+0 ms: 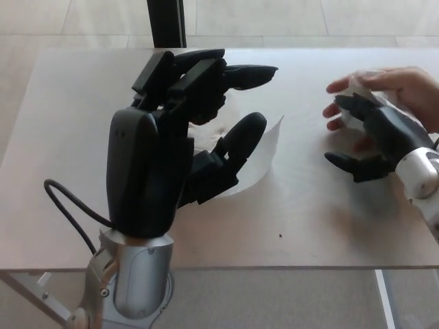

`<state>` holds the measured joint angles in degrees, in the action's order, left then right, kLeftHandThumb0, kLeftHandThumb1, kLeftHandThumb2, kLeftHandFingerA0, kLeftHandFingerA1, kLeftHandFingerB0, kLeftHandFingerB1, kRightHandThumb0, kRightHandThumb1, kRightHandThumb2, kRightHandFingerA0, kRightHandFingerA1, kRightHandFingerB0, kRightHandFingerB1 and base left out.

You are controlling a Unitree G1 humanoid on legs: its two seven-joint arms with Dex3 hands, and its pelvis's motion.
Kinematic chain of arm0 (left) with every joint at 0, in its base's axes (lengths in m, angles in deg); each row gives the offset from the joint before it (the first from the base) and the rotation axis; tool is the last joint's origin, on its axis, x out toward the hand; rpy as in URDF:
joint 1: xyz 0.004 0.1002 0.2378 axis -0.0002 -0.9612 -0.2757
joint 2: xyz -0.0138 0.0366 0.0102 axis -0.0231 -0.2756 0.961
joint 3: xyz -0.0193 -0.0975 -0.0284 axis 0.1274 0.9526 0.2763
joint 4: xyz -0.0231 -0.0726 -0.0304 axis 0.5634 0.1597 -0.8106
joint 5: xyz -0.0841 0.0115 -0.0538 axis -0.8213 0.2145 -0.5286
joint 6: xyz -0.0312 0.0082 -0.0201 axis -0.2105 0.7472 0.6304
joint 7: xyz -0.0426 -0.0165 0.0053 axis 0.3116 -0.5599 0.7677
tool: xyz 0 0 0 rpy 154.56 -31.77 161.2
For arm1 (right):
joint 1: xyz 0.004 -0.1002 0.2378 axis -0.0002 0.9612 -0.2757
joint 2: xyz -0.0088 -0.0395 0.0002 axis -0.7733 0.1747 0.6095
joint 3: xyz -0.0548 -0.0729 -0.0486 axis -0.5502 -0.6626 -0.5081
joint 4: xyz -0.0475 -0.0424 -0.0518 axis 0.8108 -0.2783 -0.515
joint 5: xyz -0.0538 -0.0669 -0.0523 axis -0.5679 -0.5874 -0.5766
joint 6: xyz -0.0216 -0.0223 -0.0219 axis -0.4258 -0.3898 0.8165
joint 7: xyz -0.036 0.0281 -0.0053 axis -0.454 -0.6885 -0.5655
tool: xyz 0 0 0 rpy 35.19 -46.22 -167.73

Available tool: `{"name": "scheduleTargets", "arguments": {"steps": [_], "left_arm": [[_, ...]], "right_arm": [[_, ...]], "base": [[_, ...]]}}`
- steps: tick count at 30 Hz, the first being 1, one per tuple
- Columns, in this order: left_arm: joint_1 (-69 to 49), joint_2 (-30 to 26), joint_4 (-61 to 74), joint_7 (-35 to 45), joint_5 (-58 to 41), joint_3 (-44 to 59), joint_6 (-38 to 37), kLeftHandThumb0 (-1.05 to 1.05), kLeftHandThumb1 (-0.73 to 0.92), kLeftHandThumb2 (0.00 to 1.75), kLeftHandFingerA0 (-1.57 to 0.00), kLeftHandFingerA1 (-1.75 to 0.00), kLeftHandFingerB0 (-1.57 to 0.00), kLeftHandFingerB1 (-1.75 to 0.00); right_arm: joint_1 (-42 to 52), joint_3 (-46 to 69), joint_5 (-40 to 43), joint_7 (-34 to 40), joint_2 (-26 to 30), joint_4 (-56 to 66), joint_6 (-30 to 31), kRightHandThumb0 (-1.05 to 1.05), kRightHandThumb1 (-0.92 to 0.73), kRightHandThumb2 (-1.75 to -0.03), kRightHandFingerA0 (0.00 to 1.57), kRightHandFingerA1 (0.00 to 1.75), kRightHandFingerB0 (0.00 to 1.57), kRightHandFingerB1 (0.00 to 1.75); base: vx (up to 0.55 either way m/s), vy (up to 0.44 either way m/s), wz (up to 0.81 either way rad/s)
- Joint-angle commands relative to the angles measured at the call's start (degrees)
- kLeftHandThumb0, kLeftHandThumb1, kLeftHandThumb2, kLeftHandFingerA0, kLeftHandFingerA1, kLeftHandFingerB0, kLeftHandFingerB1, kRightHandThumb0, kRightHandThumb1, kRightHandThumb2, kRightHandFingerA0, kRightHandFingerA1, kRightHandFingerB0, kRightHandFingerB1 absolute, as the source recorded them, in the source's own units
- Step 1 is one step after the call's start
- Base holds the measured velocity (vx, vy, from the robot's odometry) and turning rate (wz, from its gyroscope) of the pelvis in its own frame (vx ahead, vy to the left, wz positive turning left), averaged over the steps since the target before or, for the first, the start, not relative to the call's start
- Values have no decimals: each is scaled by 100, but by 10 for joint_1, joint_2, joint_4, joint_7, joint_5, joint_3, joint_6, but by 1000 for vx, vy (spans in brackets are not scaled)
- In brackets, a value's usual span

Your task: A toilet paper roll is kept in the middle of the desk infront of the robot. The robot places its left hand on the top of the toilet paper roll to hold it still and uses its right hand to tear off a piece of toilet paper from it and hands the paper to a person

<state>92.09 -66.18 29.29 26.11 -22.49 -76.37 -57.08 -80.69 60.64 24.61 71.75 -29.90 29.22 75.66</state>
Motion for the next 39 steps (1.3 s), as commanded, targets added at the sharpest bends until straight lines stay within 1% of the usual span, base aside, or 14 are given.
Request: {"name": "scheduleTargets", "arguments": {"steps": [1,10,11,19,20,21,27,29,31,33,34,35,36,39], "left_arm": [[-12,-8,-6,-4,3,4,-29,-44,72,66,-36,-77,-66,-63],[-19,-5,-18,-13,3,0,-40,-44,71,68,-37,-78,-66,-63],[-21,-4,-16,-11,3,0,-38,-45,71,68,-36,-78,-66,-65],[-55,-32,-7,3,-26,38,-58,-42,69,70,-37,-78,-65,-65],[-67,-46,-6,5,-36,55,-66,-42,68,69,-37,-78,-65,-64],[-78,-61,-7,4,-45,73,-77,-43,68,70,-37,-80,-66,-63],[-142,-111,-4,13,-98,158,-107,-43,68,68,-37,-79,-63,-64],[-182,-139,-25,22,-163,245,-129,-45,67,66,-40,-73,-58,-57],[-192,-149,-34,27,-188,276,-137,-45,67,66,-40,-73,-58,-57],[-231,-162,-61,33,-234,353,-145,-53,73,62,-38,-66,-51,-52],[-254,-157,-62,45,-269,398,-118,-52,73,62,-30,-69,-51,-51],[-271,-151,-62,58,-305,437,-98,-52,73,62,-30,-69,-51,-51],[-271,-153,-90,32,-304,464,-120,-51,71,61,-40,-67,-55,-50],[-276,-148,-138,39,-368,529,-98,-58,74,62,-32,-80,-54,-58]], "right_arm": [[-3,9,-5,-79,34,44,107,-99,-55,-94,0,28,0,18],[34,54,24,-100,38,154,128,-98,-55,-95,0,29,0,15],[34,53,16,-103,42,168,135,-103,-59,-82,0,0,0,15],[131,115,44,-148,136,402,96,-103,-69,-88,0,0,0,1],[165,155,97,-178,151,450,78,-102,-67,-85,0,0,0,2],[202,195,139,-200,165,498,63,-105,-66,-105,0,28,0,4],[373,373,219,-255,206,727,74,-101,-74,-106,0,18,1,2],[489,566,290,-292,180,810,56,-76,-78,-80,0,0,3,23],[523,620,308,-299,171,835,56,-76,-78,-80,0,0,3,23],[597,756,371,-285,127,807,-10,-75,-73,-65,0,26,18,28],[624,815,411,-256,96,779,-24,-76,-57,-93,17,51,32,47],[642,859,443,-221,64,759,-26,-76,-57,-93,17,51,32,47],[650,876,447,-195,56,690,-105,-57,-72,-62,39,50,48,38],[644,930,500,-161,51,525,-199,-45,-68,-60,68,99,66,51]], "base": [[0,0,0],[0,0,0],[0,0,0],[0,0,0],[0,0,0],[0,0,0],[0,0,0],[0,0,0],[0,0,0],[0,0,0],[0,0,0],[0,0,0],[0,0,0],[0,0,0]]}}
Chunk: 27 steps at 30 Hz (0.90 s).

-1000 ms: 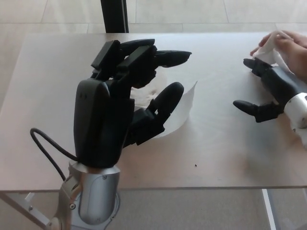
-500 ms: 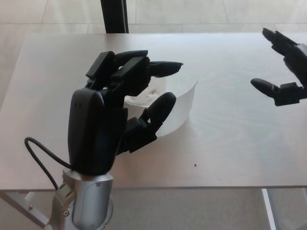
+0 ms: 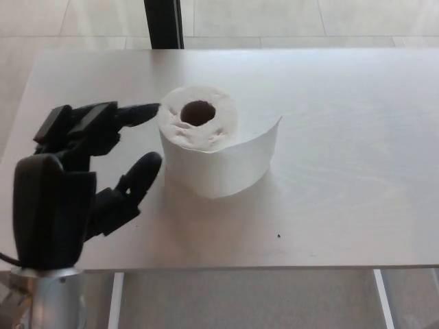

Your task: A toilet paper roll is kept in the middle of the desk infront of the robot. The robot places its left hand on the top of the toilet paper roll to hold it still and uses its right hand to tear off a piece of toilet paper from it and hands the paper to a person

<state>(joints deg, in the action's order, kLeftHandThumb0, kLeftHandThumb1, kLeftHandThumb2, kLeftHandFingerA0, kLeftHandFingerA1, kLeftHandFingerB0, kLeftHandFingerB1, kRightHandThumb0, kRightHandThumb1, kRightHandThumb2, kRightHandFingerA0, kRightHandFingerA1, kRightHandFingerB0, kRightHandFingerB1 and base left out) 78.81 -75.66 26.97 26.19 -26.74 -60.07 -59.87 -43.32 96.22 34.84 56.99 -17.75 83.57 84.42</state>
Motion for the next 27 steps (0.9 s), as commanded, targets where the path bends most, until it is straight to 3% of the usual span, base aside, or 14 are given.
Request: {"name": "scheduleTargets", "arguments": {"steps": [1,4,5,6,7,10,13,15,16,20,21,23,26,27], "left_arm": [[-142,-60,-156,29,-333,397,-69,-54,75,62,-31,-86,-53,-58],[-132,-70,-245,18,-358,442,-79,-51,75,63,-28,-87,-52,-60],[-120,-94,-340,-4,-358,473,-96,-56,73,64,-26,-87,-50,-64],[-116,-102,-370,-5,-361,485,-95,-56,73,64,-26,-87,-50,-64],[-116,-104,-382,-12,-357,489,-96,-58,71,66,-28,-90,-51,-69],[-115,-122,-456,-29,-345,506,-95,-56,75,65,-25,-94,-46,-71],[-93,-138,-547,-36,-352,522,-103,-50,70,69,-28,-95,-46,-75],[-50,-146,-629,-38,-379,549,-68,-48,66,68,-32,-92,-49,-76],[-38,-150,-646,-44,-378,550,-53,-46,70,65,-31,-93,-47,-76],[13,-165,-697,-62,-379,563,-18,-43,71,63,-33,-94,-51,-74],[40,-170,-710,-58,-391,574,32,-46,74,63,-30,-100,-47,-73],[52,-162,-721,-45,-403,580,61,-46,76,60,-26,-94,-40,-78],[24,-141,-718,6,-374,547,106,-51,84,62,-12,-92,-28,-79],[4,-129,-743,65,-358,516,123,-48,72,61,-37,-87,-41,-71]], "right_arm": [[263,596,377,44,-58,-124,-332,-42,-66,-60,78,109,73,57],[262,611,358,116,4,-350,-377,-41,-69,-60,60,107,60,67],[270,624,376,133,27,-432,-348,-45,-66,-62,64,138,58,72],[275,623,368,151,31,-451,-350,-45,-66,-62,64,138,58,72],[278,623,360,163,32,-452,-347,-48,-68,-61,52,122,55,75],[287,605,323,212,51,-493,-334,-43,-68,-61,58,132,59,71],[283,585,302,239,71,-545,-345,-41,-71,-61,63,113,58,65],[271,584,299,234,65,-536,-344,-49,-71,-62,58,123,54,76],[265,578,289,249,71,-541,-339,-53,-69,-63,65,132,54,80],[238,544,245,299,100,-580,-335,-62,-73,-65,66,137,54,82],[215,533,238,312,110,-596,-324,-58,-77,-66,58,137,54,83],[198,534,243,322,110,-611,-305,-51,-77,-63,59,106,57,89],[179,524,240,330,117,-638,-262,-49,-76,-61,68,106,54,79],[163,517,244,324,110,-659,-250,-49,-71,-66,76,158,55,88]], "base": [[0,0,0],[0,0,0],[0,0,0],[0,0,0],[0,0,0],[0,0,0],[0,0,0],[0,0,0],[0,0,0],[0,0,0],[0,0,0],[0,0,0],[0,0,0],[0,0,0]]}}
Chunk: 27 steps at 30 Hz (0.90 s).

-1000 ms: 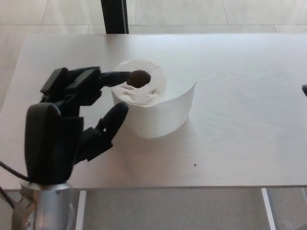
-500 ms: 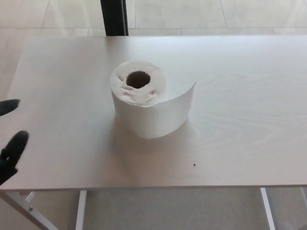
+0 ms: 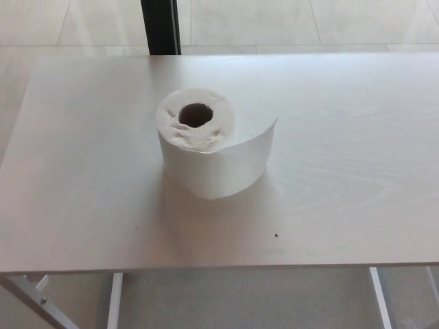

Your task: A toilet paper roll is kept in the middle of the desk infront of the robot. The robot places its left hand on the top of the toilet paper roll to hold it still and uses its right hand to tear off a piece of toilet paper from it and hands the paper to a person

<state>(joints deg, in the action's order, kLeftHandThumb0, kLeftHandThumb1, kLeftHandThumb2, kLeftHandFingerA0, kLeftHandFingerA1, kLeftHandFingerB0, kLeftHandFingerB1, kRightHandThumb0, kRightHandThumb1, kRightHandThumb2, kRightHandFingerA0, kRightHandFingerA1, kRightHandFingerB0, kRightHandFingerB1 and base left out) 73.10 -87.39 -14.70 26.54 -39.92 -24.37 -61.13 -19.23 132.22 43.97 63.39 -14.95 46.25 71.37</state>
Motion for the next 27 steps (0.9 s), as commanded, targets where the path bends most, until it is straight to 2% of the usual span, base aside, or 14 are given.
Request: {"name": "scheduleTargets", "arguments": {"steps": [1,2,3,4,5,6,7,8,9,10,11,14,21,27], "left_arm": [[53,-10,-358,82,-194,126,127,-48,72,61,-37,-87,-41,-71],[61,-12,-363,81,-195,127,126,-48,72,61,-37,-87,-41,-71],[47,-20,-387,159,-156,73,143,-51,72,61,-61,-76,-61,-63],[34,-29,-404,223,-122,27,144,-48,70,61,-67,-63,-64,-55],[12,-47,-410,310,-76,-38,123,-51,65,60,-82,-51,-70,-47],[-3,-62,-409,376,-39,-91,117,-52,60,58,-82,-55,-70,-49],[3,-64,-416,379,-33,-100,130,-52,60,58,-82,-55,-70,-49],[0,-65,-417,364,-16,-116,127,-53,59,58,-83,-57,-70,-50],[-7,-66,-415,354,-6,-128,114,-52,61,58,-78,-56,-68,-49],[-11,-71,-418,351,-5,-134,105,-52,61,58,-78,-56,-68,-49],[-21,-70,-413,323,-5,-135,93,-52,63,60,-75,-57,-73,-52],[-11,-69,-448,298,-28,-122,72,-56,68,61,-77,-57,-73,-51],[-5,-68,-462,320,-81,-105,61,-54,68,61,-74,-55,-64,-52],[-5,-65,-469,320,-102,-95,42,-52,67,61,-81,-54,-69,-53]], "right_arm": [[-79,150,151,243,80,-294,-99,-49,-71,-66,76,158,55,88],[-88,148,149,245,81,-296,-100,-49,-71,-66,76,158,55,88],[-80,146,156,191,91,-298,-36,-67,-68,-67,80,155,56,75],[-69,143,160,143,97,-297,2,-61,-71,-61,79,133,60,64],[-45,129,155,66,101,-297,34,-56,-57,-96,73,97,45,62],[-21,102,136,-11,102,-303,56,-55,-69,-60,65,86,46,48],[-13,85,122,-35,102,-307,54,-55,-69,-60,65,86,46,48],[4,40,81,-64,105,-312,46,-61,-55,-92,58,73,37,55],[17,10,55,-91,108,-312,32,-58,-68,-60,58,64,45,43],[23,-1,47,-101,107,-315,23,-58,-68,-60,58,64,45,43],[34,-38,13,-103,107,-315,-13,-61,-50,-64,52,57,48,45],[18,-12,51,-88,105,-308,-30,-55,-64,-60,56,63,54,43],[22,-46,32,-55,109,-314,-73,-59,-61,-59,68,72,62,45],[21,-68,36,-59,117,-335,-66,-56,-60,-58,74,67,64,45]], "base": [[0,0,0],[0,0,0],[0,0,0],[0,0,0],[0,0,0],[0,0,0],[0,0,0],[0,0,0],[0,0,0],[0,0,0],[0,0,0],[0,0,0],[0,0,0],[0,0,0]]}}
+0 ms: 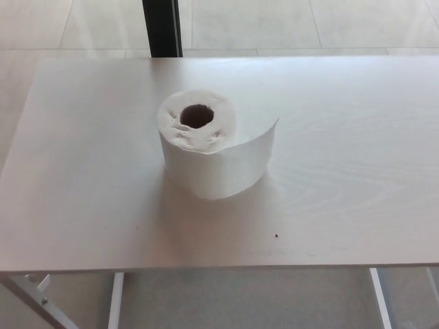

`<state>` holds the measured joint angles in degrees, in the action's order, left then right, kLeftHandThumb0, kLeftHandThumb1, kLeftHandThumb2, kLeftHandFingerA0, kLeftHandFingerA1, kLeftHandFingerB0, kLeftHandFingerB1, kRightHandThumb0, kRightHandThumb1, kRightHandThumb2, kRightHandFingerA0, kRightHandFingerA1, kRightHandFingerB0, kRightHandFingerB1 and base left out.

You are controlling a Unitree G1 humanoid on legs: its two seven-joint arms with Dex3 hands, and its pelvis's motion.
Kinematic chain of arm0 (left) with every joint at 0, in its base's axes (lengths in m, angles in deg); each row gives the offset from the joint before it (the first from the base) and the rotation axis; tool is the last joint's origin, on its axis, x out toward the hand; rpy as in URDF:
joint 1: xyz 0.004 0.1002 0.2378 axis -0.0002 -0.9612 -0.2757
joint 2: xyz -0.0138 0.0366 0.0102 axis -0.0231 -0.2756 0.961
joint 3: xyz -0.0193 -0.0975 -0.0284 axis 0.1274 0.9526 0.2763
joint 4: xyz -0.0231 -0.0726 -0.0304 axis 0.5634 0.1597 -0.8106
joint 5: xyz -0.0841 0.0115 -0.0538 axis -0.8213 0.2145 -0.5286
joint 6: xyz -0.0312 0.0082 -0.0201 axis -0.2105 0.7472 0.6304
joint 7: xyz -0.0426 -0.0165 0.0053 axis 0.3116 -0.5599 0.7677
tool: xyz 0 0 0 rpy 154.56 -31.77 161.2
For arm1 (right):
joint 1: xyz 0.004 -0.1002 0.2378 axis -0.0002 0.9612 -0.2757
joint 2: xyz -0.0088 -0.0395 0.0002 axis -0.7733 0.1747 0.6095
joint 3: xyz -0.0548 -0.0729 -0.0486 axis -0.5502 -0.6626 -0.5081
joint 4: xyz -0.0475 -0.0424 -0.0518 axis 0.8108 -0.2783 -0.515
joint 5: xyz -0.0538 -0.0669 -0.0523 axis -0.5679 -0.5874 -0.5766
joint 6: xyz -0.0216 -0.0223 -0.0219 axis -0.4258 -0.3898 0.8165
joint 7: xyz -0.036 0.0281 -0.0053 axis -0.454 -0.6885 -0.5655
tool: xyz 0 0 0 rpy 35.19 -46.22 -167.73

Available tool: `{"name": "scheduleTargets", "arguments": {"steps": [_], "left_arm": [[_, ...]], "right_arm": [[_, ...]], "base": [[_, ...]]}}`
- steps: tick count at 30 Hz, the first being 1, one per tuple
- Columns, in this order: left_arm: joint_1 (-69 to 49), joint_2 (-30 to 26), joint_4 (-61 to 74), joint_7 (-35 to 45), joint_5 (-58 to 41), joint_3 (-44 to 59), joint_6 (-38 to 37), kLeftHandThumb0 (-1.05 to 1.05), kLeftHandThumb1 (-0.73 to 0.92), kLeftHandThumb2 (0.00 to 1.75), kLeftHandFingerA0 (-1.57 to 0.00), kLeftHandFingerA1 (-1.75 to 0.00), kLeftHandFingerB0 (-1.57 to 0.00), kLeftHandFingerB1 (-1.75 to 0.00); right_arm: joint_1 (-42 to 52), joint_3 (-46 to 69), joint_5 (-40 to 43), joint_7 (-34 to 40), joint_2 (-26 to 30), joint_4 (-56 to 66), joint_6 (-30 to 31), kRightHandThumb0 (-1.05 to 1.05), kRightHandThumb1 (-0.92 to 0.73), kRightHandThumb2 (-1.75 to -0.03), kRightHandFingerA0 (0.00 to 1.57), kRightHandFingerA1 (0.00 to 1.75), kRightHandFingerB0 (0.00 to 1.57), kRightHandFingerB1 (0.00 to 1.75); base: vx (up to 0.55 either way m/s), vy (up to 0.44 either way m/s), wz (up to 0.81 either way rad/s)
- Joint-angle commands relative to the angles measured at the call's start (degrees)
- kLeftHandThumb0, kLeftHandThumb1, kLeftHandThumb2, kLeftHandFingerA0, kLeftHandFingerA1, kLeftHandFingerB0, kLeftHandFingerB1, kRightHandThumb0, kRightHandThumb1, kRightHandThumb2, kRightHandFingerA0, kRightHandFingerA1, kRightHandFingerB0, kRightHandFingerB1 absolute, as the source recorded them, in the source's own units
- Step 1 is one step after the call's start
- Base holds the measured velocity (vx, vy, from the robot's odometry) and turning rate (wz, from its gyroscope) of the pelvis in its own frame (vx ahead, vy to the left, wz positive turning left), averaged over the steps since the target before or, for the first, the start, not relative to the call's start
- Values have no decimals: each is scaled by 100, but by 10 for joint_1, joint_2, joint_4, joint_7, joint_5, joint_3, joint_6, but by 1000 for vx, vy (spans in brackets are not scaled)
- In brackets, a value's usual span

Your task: A toilet paper roll is kept in the middle of the desk infront of the robot. The robot places its left hand on the top of the toilet paper roll to hold it still and uses its right hand to tear off a piece of toilet paper from it and hands the paper to a person

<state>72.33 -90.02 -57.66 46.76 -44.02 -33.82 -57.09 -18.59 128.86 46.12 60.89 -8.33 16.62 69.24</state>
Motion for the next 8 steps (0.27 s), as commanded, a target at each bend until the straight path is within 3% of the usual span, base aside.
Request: {"name": "scheduleTargets", "arguments": {"steps": [1,8], "left_arm": [[3,-37,-42,114,-71,8,0,-52,66,60,-82,-55,-70,-53],[2,-37,-62,113,-82,3,-1,-51,67,60,-82,-59,-70,-55]], "right_arm": [[12,-37,19,-31,52,-44,-44,-54,-61,-58,74,66,62,45],[23,-47,42,-41,60,-58,-50,-56,-62,-58,67,63,61,45]], "base": [[0,0,0],[0,0,0]]}}
